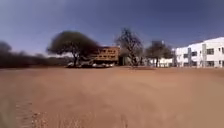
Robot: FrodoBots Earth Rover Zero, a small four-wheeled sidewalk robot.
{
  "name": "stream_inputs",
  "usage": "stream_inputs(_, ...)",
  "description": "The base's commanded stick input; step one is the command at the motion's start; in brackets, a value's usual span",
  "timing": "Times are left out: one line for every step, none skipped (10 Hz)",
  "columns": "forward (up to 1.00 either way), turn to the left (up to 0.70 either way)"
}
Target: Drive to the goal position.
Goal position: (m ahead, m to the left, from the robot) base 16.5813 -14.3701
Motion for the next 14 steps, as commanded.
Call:
stream_inputs(1.0,0.0)
stream_inputs(1.0,0.0)
stream_inputs(1.0,0.0)
stream_inputs(1.0,0.0)
stream_inputs(1.0,0.0)
stream_inputs(1.0,0.0)
stream_inputs(1.0,0.0)
stream_inputs(1.0,0.0)
stream_inputs(1.0,0.0)
stream_inputs(1.0,0.0)
stream_inputs(1.0,0.0)
stream_inputs(1.0,0.0)
stream_inputs(1.0,0.0)
stream_inputs(1.0,0.0)
